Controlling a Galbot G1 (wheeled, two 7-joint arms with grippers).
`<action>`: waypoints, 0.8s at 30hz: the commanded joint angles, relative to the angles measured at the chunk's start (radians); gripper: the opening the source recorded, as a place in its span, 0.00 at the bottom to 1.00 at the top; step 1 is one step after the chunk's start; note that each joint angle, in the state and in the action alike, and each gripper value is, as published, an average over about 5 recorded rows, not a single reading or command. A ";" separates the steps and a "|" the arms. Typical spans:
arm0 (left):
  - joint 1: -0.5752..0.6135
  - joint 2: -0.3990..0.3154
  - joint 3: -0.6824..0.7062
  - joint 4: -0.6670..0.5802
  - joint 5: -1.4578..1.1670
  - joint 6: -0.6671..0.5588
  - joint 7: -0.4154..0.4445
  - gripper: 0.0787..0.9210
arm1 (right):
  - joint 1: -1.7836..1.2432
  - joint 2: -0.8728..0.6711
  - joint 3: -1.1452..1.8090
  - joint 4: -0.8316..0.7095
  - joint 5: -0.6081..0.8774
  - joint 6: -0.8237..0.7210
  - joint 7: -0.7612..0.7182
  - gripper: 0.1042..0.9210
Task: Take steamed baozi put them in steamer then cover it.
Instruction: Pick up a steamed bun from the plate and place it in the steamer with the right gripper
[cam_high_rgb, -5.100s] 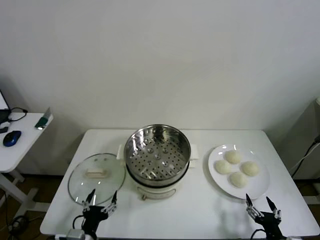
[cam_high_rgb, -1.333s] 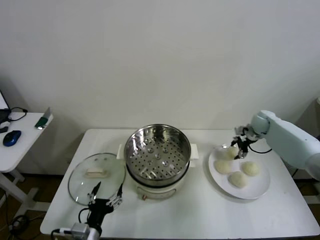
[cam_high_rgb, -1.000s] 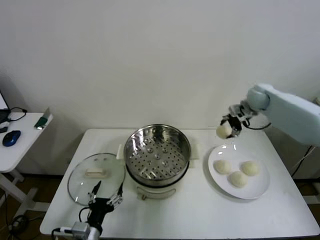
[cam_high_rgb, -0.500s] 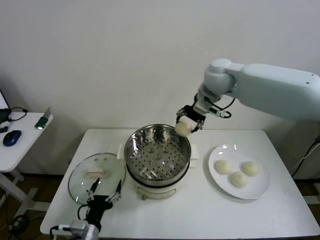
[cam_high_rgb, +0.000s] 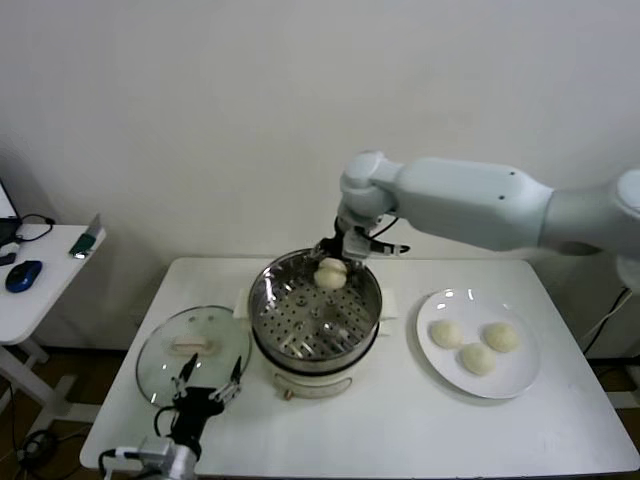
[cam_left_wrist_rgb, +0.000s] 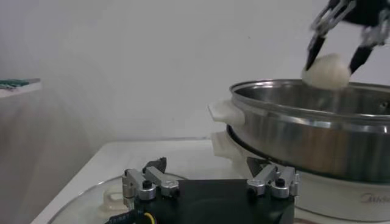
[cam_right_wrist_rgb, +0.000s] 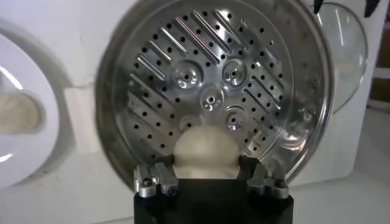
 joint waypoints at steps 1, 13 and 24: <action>-0.001 0.002 0.000 0.002 -0.002 0.000 0.000 0.88 | -0.101 0.098 0.021 -0.152 -0.102 0.044 0.047 0.74; -0.013 0.003 0.004 0.011 -0.009 0.002 0.000 0.88 | -0.135 0.122 0.026 -0.236 -0.115 0.059 0.066 0.75; -0.014 0.002 0.012 0.007 -0.005 0.003 0.000 0.88 | -0.062 0.096 0.009 -0.187 0.020 0.089 0.073 0.88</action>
